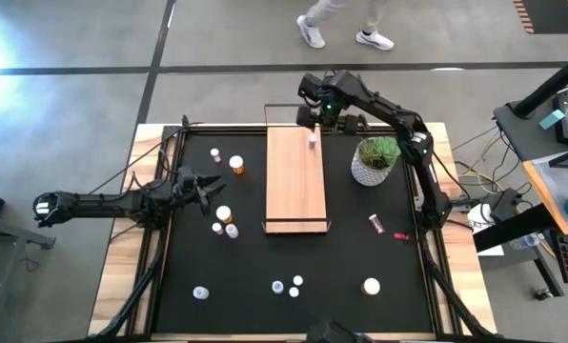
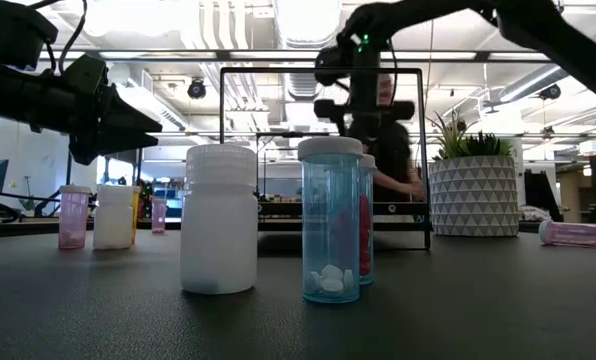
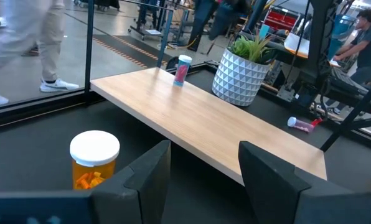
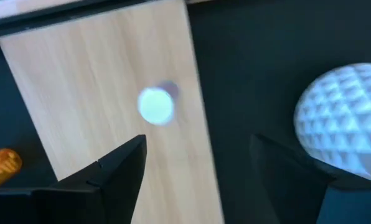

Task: Pick and place medicine bottles onto shelf by color
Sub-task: Put the top blue pill bottle on the shelf aligned with the blue pill bottle

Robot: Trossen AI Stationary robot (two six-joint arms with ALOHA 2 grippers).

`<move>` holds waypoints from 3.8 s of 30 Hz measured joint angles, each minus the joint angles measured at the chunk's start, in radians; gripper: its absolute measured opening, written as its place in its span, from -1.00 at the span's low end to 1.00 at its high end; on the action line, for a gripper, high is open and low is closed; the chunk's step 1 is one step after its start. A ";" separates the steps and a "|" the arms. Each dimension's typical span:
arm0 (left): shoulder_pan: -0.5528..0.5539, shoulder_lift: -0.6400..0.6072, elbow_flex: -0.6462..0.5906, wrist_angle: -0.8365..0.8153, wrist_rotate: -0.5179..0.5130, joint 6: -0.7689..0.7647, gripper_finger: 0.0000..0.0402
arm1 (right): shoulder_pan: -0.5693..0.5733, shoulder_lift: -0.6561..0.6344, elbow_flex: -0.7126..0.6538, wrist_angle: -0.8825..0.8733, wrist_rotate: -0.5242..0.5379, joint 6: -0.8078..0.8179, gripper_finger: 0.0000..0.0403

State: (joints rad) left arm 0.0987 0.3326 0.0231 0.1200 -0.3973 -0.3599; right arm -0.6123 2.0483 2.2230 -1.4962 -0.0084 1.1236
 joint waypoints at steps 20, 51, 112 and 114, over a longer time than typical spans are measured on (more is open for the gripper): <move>0.000 0.001 0.000 0.000 0.000 0.000 -0.14 | 0.243 -0.436 -0.388 -0.048 0.097 0.055 0.26; 0.000 0.001 0.000 0.000 0.000 0.000 -0.14 | 1.189 -0.909 -1.126 0.215 0.075 0.837 0.13; 0.000 0.001 0.000 0.000 0.000 0.000 -0.14 | 1.026 0.149 -0.128 0.262 0.027 0.944 0.13; 0.000 0.000 0.000 0.000 0.000 0.000 -0.14 | 1.025 0.154 -0.128 0.274 0.028 0.936 0.13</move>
State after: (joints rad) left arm 0.0990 0.3328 0.0231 0.1203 -0.3977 -0.3596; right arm 0.4126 2.2020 2.0953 -1.2224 0.0193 2.0596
